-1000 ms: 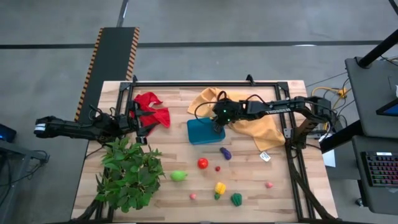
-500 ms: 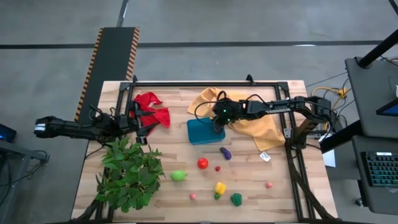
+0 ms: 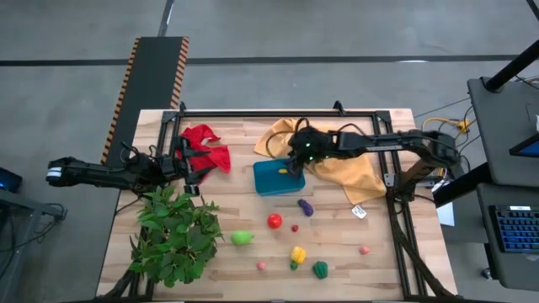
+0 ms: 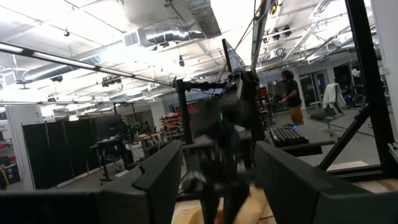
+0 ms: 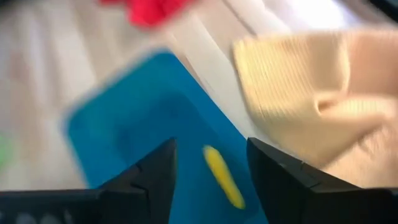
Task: Pick and placing Produce into tupperware
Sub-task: Put the purple eggplant into the blue bin
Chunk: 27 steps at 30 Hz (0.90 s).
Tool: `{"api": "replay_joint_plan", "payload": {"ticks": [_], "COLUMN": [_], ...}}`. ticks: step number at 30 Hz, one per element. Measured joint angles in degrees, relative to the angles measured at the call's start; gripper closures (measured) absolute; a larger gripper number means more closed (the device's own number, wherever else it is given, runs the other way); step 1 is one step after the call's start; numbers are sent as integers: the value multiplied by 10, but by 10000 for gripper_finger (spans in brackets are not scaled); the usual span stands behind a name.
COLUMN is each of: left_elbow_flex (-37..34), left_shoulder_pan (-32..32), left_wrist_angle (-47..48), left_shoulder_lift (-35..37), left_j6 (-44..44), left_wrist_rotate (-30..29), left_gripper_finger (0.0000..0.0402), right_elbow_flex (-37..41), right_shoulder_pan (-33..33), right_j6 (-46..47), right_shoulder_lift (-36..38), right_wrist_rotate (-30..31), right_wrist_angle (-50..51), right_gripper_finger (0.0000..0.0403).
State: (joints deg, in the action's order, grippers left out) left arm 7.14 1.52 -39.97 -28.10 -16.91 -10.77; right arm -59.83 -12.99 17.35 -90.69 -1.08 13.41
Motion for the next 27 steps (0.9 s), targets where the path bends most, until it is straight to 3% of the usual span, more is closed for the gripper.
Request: {"api": "replay_joint_plan", "payload": {"ticks": [7,15,22,27], "left_elbow_flex": [0,0,2,3], "left_shoulder_pan": [0,0,0,0], "left_wrist_angle": [2,1,-1,-1], "left_shoulder_lift": [-4,-15,-19,-18], "left_j6": [0,0,-5,-4], "left_wrist_rotate": [0,-2,-2,-2], "left_gripper_finger": [212,212,212,212], "right_elbow_flex": [-8,-5,-14,0], "right_shoulder_pan": [51,222,395,444], "right_j6": [25,94,186,234], "right_shoulder_lift": [149,296,325,286], "right_wrist_rotate": [-3,151,314,385], "right_wrist_angle": [26,141,234,251], "right_gripper_finger": [211,211,211,211]}}
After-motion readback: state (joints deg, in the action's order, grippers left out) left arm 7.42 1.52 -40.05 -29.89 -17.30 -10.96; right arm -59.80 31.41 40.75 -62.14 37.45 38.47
